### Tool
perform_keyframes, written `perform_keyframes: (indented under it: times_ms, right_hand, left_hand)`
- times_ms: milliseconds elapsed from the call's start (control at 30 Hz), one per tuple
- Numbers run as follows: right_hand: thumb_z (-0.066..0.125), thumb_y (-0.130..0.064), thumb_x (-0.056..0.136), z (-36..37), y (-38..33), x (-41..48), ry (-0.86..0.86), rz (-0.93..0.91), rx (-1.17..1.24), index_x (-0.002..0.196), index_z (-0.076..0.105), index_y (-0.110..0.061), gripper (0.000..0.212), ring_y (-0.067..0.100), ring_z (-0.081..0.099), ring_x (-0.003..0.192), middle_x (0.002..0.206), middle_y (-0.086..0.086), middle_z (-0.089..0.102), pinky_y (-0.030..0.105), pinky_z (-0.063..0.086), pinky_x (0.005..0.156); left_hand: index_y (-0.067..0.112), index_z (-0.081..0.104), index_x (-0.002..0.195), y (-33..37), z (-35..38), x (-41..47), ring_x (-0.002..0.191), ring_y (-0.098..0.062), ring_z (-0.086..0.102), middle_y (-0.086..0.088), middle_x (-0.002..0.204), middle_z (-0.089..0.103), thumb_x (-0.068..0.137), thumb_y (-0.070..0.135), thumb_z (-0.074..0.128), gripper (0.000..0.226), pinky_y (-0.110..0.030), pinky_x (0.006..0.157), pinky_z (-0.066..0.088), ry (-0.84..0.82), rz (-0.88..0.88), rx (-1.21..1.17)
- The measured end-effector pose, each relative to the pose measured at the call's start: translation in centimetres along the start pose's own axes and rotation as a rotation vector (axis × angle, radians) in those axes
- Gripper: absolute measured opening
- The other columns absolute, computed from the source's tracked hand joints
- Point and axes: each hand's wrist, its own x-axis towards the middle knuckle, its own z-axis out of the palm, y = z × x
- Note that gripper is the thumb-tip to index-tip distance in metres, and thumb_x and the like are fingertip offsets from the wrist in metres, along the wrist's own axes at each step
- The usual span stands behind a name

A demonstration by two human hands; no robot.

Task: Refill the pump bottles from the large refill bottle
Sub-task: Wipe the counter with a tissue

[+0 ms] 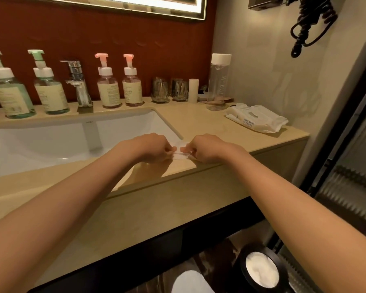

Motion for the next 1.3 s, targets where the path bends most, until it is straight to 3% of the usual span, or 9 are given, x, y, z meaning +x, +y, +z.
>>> perform_keyframes:
  times_ms: [133, 233, 333, 533, 667, 867, 1000, 1167, 1300]
  right_hand:
    - [0.039, -0.021, 0.099, 0.7, -0.7, -0.1, 0.017, 0.021, -0.030, 0.128, 0.056, -0.015, 0.034, 0.019, 0.047, 0.080, 0.096, 0.006, 0.055, 0.028, 0.035, 0.069]
    - [0.035, -0.024, 0.100, 0.8, -0.9, -0.7, -0.003, 0.015, 0.006, 0.130, 0.054, -0.014, 0.037, 0.023, 0.052, 0.089, 0.110, 0.008, 0.060, 0.027, 0.034, 0.072]
    - [0.035, -0.019, 0.099, 0.6, -1.1, -1.4, -0.020, 0.006, 0.066, 0.131, 0.054, -0.014, 0.037, 0.028, 0.052, 0.110, 0.129, 0.013, 0.055, 0.030, 0.038, 0.080]
    - [0.044, -0.018, 0.098, 0.8, -1.8, -0.9, -0.006, -0.058, 0.100, 0.130, 0.056, -0.020, 0.034, 0.026, 0.051, 0.115, 0.133, 0.006, 0.055, 0.025, 0.036, 0.080]
    - [0.040, -0.018, 0.098, 1.2, -3.5, -0.4, -0.012, -0.097, 0.097, 0.124, 0.061, -0.017, 0.033, 0.028, 0.053, 0.111, 0.128, 0.010, 0.058, 0.032, 0.042, 0.088]
    - [0.035, -0.015, 0.098, 1.5, -5.4, 0.8, -0.009, -0.085, 0.184, 0.127, 0.057, -0.013, 0.037, 0.026, 0.051, 0.117, 0.132, 0.009, 0.055, 0.033, 0.041, 0.097]
    - [0.041, -0.015, 0.099, 1.5, -4.9, 1.9, -0.008, -0.067, 0.207, 0.135, 0.050, -0.020, 0.038, 0.023, 0.048, 0.121, 0.138, 0.004, 0.050, 0.022, 0.034, 0.088]
    - [0.039, -0.018, 0.100, 1.0, -2.1, 2.1, 0.009, 0.029, 0.226, 0.135, 0.049, -0.021, 0.037, 0.025, 0.047, 0.121, 0.140, 0.006, 0.047, 0.023, 0.033, 0.087]
    - [0.039, -0.017, 0.100, 0.2, 0.1, 1.6, -0.002, 0.084, 0.241, 0.134, 0.051, -0.019, 0.036, 0.025, 0.043, 0.125, 0.143, 0.006, 0.044, 0.028, 0.034, 0.099]
  left_hand:
    - [0.018, 0.058, 0.126, 0.0, 0.5, -0.5, 0.096, -0.020, 0.060, -0.004, 0.113, 0.065, 0.098, 0.036, 0.039, 0.039, -0.030, 0.087, 0.043, 0.026, -0.055, 0.031]
    - [0.016, 0.059, 0.125, 0.3, 0.7, -1.5, 0.094, -0.020, 0.059, -0.005, 0.107, 0.065, 0.099, 0.034, 0.036, 0.039, -0.031, 0.088, 0.045, 0.034, -0.058, 0.068]
    - [0.017, 0.056, 0.129, 0.4, 0.6, -2.4, 0.099, -0.021, 0.059, -0.006, 0.116, 0.063, 0.100, 0.034, 0.035, 0.040, -0.032, 0.090, 0.044, 0.029, -0.037, 0.057]
    - [0.020, 0.051, 0.134, -1.1, 0.3, -3.7, 0.099, -0.018, 0.057, -0.003, 0.129, 0.058, 0.099, 0.033, 0.038, 0.039, -0.026, 0.086, 0.041, -0.002, -0.017, 0.023]
    - [0.020, 0.052, 0.132, -2.7, 0.4, -4.9, 0.095, -0.017, 0.057, -0.003, 0.130, 0.058, 0.099, 0.034, 0.039, 0.039, -0.027, 0.088, 0.042, 0.002, -0.061, 0.007]
    - [0.017, 0.056, 0.128, -4.5, 0.5, -5.5, 0.099, -0.020, 0.059, -0.005, 0.118, 0.063, 0.099, 0.037, 0.037, 0.040, -0.032, 0.094, 0.044, 0.005, -0.141, 0.009]
    - [0.017, 0.058, 0.126, -4.4, 0.4, -4.3, 0.096, -0.020, 0.058, -0.005, 0.113, 0.064, 0.098, 0.039, 0.038, 0.040, -0.034, 0.094, 0.045, 0.011, -0.177, 0.032]
    - [0.017, 0.058, 0.124, -1.8, 0.4, -2.2, 0.090, -0.018, 0.054, -0.005, 0.109, 0.064, 0.099, 0.040, 0.035, 0.041, -0.033, 0.092, 0.040, 0.033, -0.138, 0.043]
    - [0.012, 0.058, 0.123, 0.5, -0.1, -0.6, 0.098, -0.023, 0.057, -0.007, 0.110, 0.063, 0.100, 0.038, 0.035, 0.042, -0.034, 0.092, 0.043, 0.021, -0.110, 0.055]
